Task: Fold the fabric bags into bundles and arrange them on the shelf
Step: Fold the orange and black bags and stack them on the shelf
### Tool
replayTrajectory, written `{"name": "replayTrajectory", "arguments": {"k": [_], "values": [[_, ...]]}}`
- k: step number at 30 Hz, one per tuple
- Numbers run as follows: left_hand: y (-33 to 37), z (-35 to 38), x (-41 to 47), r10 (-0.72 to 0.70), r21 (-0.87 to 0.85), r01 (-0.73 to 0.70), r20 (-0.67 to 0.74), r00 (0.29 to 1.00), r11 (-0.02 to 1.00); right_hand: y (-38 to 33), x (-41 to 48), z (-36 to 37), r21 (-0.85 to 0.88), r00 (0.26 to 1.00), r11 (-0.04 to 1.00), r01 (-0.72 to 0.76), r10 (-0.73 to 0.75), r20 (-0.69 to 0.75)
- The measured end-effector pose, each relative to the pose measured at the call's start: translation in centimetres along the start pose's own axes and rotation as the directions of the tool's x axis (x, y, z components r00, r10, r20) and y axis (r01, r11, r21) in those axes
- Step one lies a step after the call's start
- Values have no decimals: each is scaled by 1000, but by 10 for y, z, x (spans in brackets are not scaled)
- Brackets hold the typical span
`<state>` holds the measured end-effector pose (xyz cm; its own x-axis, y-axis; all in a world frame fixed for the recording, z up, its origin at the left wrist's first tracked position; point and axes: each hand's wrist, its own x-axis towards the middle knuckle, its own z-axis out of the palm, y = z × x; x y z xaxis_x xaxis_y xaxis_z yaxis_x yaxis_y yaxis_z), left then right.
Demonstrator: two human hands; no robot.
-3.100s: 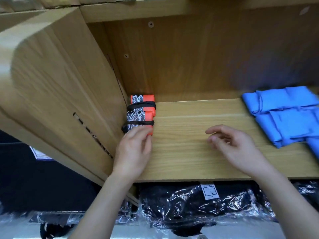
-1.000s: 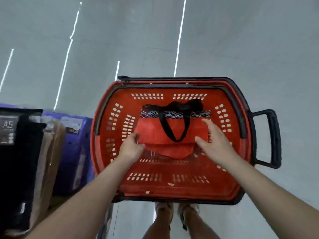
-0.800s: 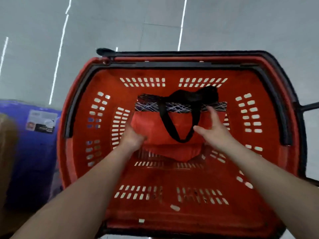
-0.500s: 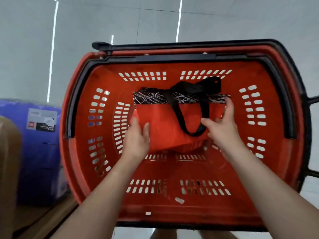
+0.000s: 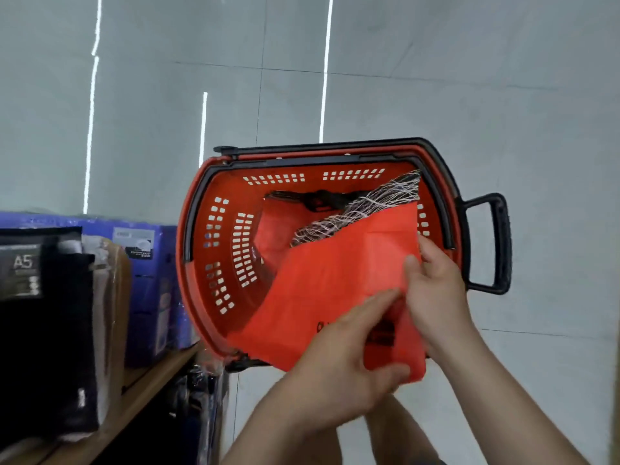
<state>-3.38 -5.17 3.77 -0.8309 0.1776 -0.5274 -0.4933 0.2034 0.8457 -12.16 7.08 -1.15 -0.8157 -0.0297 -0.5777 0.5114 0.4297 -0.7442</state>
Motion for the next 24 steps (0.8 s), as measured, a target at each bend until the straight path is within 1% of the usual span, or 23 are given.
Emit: {"name": "replayTrajectory", "arguments": {"k": [1, 2, 3, 4, 5, 7, 8, 10, 11, 12, 13, 14, 15, 16, 17, 18, 19, 20, 21, 22, 23, 24], "values": [[6, 0, -10, 5, 122, -10, 44, 999, 992, -4, -2, -8, -8, 999, 1000, 13, -14, -34], [7, 0, -20, -2, 269, -20, 81, 997, 963, -12, -3, -17, 19, 997, 1000, 8, -6, -73], [8, -1, -31, 10, 410, -45, 88, 996, 911, -22, -5, -26, 55, 993, 998, -1, 8, -119], [9, -4, -42, 39, 529, -63, 56, 998, 847, -31, -6, -36, 84, 989, 996, -33, 44, -139], [9, -9, -51, 77, 596, -54, -12, 997, 801, -40, -8, -47, 113, 987, 991, -78, 93, -135], [16, -27, -69, 130, 630, 19, -190, 973, 777, -57, -12, -66, 132, 984, 979, -155, 165, -71], [25, -36, -77, 142, 630, 57, -260, 955, 775, -66, -17, -74, 97, 986, 983, -156, 161, -44], [49, -52, -91, 191, 661, 92, -343, 920, 744, -91, -33, -92, -64, 996, 994, -86, 85, -10], [65, -58, -97, 239, 690, 81, -355, 904, 719, -107, -44, -102, -148, 1000, 989, -27, 29, 12], [80, -63, -102, 296, 727, 50, -340, 892, 685, -127, -59, -113, -203, 996, 978, 47, -30, 87], [95, -66, -107, 350, 761, 14, -315, 882, 649, -146, -73, -122, -203, 971, 971, 124, -76, 226], [111, -68, -112, 397, 790, -5, -302, 867, 613, -166, -89, -129, -194, 907, 963, 187, -94, 410], [125, -70, -117, 439, 813, -11, -303, 846, 582, -181, -103, -135, -225, 826, 943, 247, -83, 557], [137, -71, -122, 483, 829, -10, -315, 817, 559, -193, -116, -139, -276, 779, 909, 311, -78, 622], [149, -72, -128, 518, 841, -4, -330, 789, 541, -201, -124, -141, -318, 787, 875, 365, -108, 607], [163, -73, -135, 542, 841, 4, -352, 763, 541, -207, -129, -141, -330, 829, 858, 392, -175, 530], [175, -74, -144, 539, 823, 23, -392, 746, 567, -213, -133, -143, -320, 865, 861, 396, -232, 444], [188, -75, -155, 500, 775, 58, -461, 733, 629, -219, -137, -146, -305, 879, 864, 400, -268, 395], [197, -77, -168, 415, 689, 124, -559, 717, 714, -225, -141, -150, -291, 877, 864, 410, -287, 384], [203, -80, -182, 278, 556, 207, -663, 695, 805, -231, -144, -156, -279, 868, 860, 428, -305, 391], [206, -82, -196, 115, 386, 272, -734, 670, 881, -238, -147, -163, -261, 860, 858, 443, -324, 395], [206, -83, -211, -18, 222, 289, -764, 645, 931, -247, -151, -169, -229, 848, 859, 458, -345, 401]]}}
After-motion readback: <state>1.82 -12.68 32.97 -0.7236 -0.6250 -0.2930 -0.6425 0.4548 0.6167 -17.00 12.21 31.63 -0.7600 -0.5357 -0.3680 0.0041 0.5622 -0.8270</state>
